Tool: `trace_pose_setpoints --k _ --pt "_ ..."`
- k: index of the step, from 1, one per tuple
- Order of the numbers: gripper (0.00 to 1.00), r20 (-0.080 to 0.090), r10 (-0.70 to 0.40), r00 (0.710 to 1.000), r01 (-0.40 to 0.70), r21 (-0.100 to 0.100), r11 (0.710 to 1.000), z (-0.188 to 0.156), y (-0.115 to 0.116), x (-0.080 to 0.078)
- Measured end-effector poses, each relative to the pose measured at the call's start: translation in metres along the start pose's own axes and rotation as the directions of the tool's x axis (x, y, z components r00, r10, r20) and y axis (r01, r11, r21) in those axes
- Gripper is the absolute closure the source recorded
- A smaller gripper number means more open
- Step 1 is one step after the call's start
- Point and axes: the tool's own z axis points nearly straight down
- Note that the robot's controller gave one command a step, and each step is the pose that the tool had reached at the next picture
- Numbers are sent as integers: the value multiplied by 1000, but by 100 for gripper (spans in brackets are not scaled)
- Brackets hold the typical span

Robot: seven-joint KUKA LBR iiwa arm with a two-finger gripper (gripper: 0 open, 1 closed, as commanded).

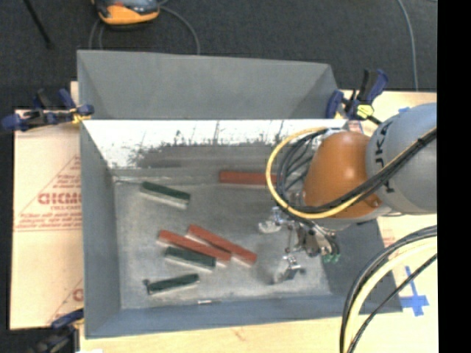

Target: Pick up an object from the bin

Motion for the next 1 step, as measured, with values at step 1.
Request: trace_pose_setpoints --k 1 --pt "100 18 -283 959 283 11 959 12 55 -31"
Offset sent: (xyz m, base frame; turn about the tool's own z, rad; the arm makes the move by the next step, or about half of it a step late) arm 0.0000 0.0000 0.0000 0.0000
